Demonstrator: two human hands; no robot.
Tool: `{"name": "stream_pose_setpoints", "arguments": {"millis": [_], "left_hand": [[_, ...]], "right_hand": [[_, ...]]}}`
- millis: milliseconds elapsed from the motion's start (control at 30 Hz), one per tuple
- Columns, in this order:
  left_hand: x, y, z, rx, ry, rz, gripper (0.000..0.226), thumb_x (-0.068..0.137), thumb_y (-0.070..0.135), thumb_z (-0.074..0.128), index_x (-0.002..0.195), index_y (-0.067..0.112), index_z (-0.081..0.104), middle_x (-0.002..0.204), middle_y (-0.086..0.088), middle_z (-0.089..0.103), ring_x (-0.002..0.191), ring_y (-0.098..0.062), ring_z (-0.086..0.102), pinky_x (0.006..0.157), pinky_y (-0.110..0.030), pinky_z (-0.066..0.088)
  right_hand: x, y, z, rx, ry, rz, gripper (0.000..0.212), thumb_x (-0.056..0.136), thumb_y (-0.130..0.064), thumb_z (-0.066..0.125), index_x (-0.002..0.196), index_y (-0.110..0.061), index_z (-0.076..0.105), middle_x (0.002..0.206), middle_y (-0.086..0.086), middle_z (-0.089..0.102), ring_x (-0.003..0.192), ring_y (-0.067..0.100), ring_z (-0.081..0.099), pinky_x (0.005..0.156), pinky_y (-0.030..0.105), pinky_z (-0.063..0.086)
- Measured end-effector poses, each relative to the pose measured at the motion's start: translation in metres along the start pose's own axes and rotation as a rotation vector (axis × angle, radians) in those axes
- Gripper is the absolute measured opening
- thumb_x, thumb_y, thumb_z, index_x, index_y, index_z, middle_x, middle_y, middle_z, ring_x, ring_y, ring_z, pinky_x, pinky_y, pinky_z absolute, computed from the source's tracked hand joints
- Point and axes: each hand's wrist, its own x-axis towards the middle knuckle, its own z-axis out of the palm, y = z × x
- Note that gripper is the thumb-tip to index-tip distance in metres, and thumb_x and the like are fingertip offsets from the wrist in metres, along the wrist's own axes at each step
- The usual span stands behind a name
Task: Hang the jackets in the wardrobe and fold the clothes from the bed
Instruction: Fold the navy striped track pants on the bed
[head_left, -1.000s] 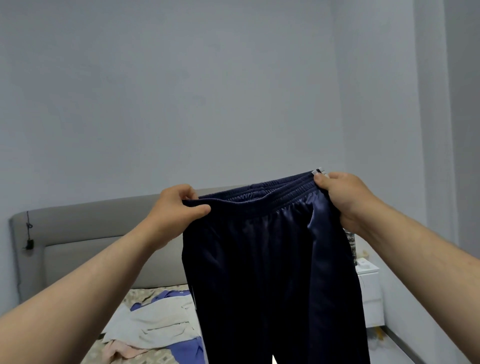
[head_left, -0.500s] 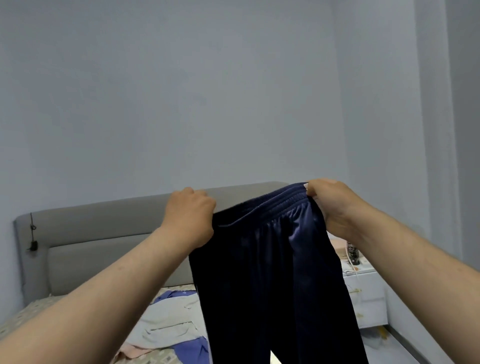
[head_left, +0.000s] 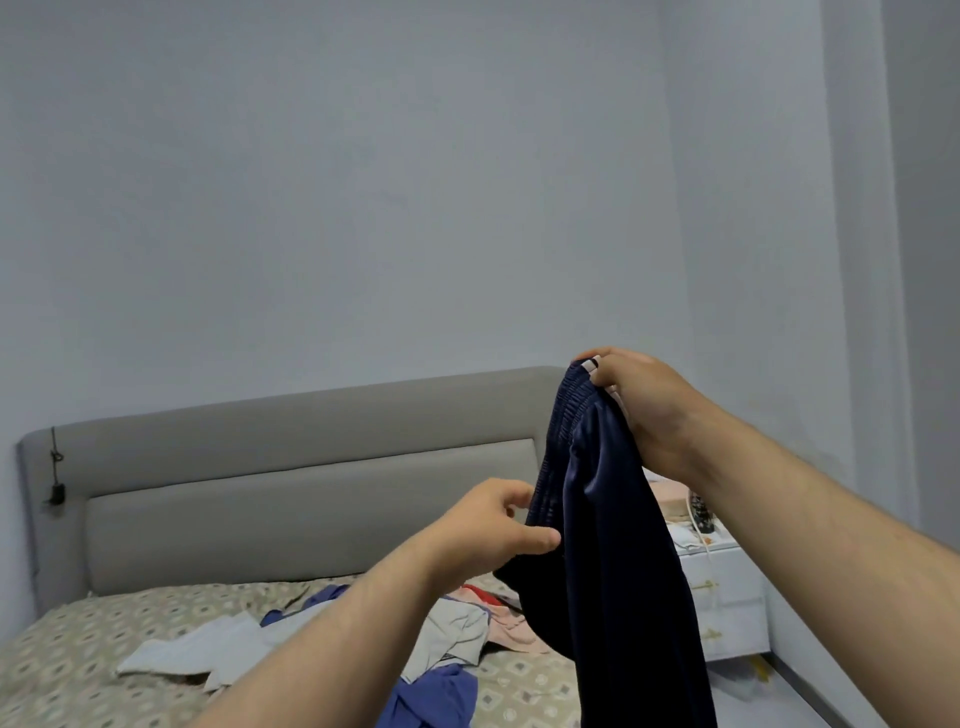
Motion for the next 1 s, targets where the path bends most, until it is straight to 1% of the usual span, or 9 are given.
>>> {"name": "stream_pose_setpoints", "arguments": {"millis": [100, 267, 400, 467, 567, 667, 800, 900, 1000], "left_hand": [[0.003, 0.003, 0.007, -0.121, 0.036, -0.01, 0.024, 0.08, 0.014, 0.067, 0.102, 0.004, 0.066, 0.095, -0.015, 0.073, 0.088, -0.028, 0.072, 0.08, -0.04, 0.057], [0.008, 0.01, -0.003, -0.286, 0.197, -0.146, 0.032, 0.065, 0.011, 0.05, 0.096, 0.004, 0.056, 0.083, -0.023, 0.058, 0.071, -0.027, 0.056, 0.062, -0.041, 0.041], [0.009, 0.021, -0.019, -0.731, 0.286, -0.237, 0.036, 0.08, -0.014, 0.03, 0.103, -0.008, 0.057, 0.084, -0.019, 0.056, 0.061, -0.026, 0.055, 0.054, -0.032, 0.047], [0.011, 0.024, -0.027, -0.978, 0.398, -0.303, 0.029, 0.089, -0.013, 0.021, 0.09, -0.012, 0.05, 0.072, -0.019, 0.054, 0.047, -0.022, 0.056, 0.04, -0.025, 0.048], [0.014, 0.029, -0.034, -1.194, 0.526, -0.341, 0.025, 0.094, -0.011, 0.025, 0.104, -0.014, 0.048, 0.093, -0.028, 0.051, 0.069, -0.036, 0.06, 0.034, -0.034, 0.051], [0.009, 0.036, -0.036, -1.264, 0.529, -0.304, 0.032, 0.095, -0.009, 0.03, 0.122, -0.014, 0.047, 0.106, -0.03, 0.049, 0.079, -0.04, 0.058, 0.035, -0.039, 0.052], [0.003, 0.041, -0.038, -1.297, 0.528, -0.301, 0.036, 0.093, -0.008, 0.036, 0.126, -0.015, 0.05, 0.108, -0.03, 0.053, 0.089, -0.042, 0.061, 0.043, -0.039, 0.057], [-0.002, 0.048, -0.038, -1.299, 0.484, -0.314, 0.027, 0.095, -0.004, 0.044, 0.118, -0.012, 0.053, 0.103, -0.028, 0.056, 0.091, -0.039, 0.063, 0.055, -0.04, 0.059], [-0.007, 0.056, -0.036, -1.267, 0.41, -0.359, 0.025, 0.096, 0.005, 0.048, 0.117, -0.007, 0.055, 0.104, -0.023, 0.056, 0.09, -0.037, 0.064, 0.067, -0.044, 0.055]], "right_hand": [[0.001, -0.001, -0.006, 0.009, -0.01, -0.011, 0.034, 0.084, 0.008, 0.034, 0.088, -0.008, 0.064, 0.074, 0.008, 0.062, 0.069, 0.021, 0.059, 0.064, 0.031, 0.049], [0.003, 0.001, -0.016, -0.322, 0.061, -0.095, 0.031, 0.092, 0.004, 0.04, 0.092, -0.015, 0.065, 0.085, 0.007, 0.066, 0.077, 0.021, 0.062, 0.073, 0.032, 0.052], [-0.001, 0.016, -0.018, -0.572, 0.112, -0.275, 0.027, 0.094, -0.004, 0.053, 0.102, -0.027, 0.064, 0.1, 0.005, 0.07, 0.092, 0.024, 0.068, 0.08, 0.03, 0.054], [-0.009, 0.025, -0.011, -0.564, 0.045, -0.32, 0.032, 0.095, -0.009, 0.056, 0.108, -0.038, 0.061, 0.103, 0.001, 0.069, 0.092, 0.022, 0.068, 0.084, 0.033, 0.055], [-0.023, 0.036, 0.004, -0.704, -0.046, -0.415, 0.039, 0.094, -0.004, 0.052, 0.089, -0.042, 0.062, 0.096, -0.012, 0.064, 0.083, 0.0, 0.063, 0.078, 0.023, 0.049], [-0.033, 0.045, 0.016, -0.81, -0.087, -0.555, 0.029, 0.092, -0.009, 0.049, 0.086, -0.029, 0.069, 0.1, -0.01, 0.059, 0.095, 0.004, 0.058, 0.085, 0.019, 0.043], [-0.037, 0.052, 0.015, -0.891, -0.088, -0.487, 0.038, 0.083, -0.053, 0.058, 0.11, -0.027, 0.059, 0.122, -0.015, 0.046, 0.111, -0.003, 0.048, 0.093, 0.018, 0.04], [-0.035, 0.057, 0.014, -0.996, -0.039, -0.423, 0.057, 0.079, -0.051, 0.073, 0.124, -0.027, 0.048, 0.148, -0.015, 0.02, 0.129, -0.005, 0.024, 0.105, 0.022, 0.03], [-0.033, 0.061, 0.014, -0.99, -0.014, -0.449, 0.049, 0.084, -0.037, 0.073, 0.126, -0.021, 0.055, 0.154, -0.006, 0.02, 0.142, 0.005, 0.022, 0.114, 0.026, 0.027]]}}
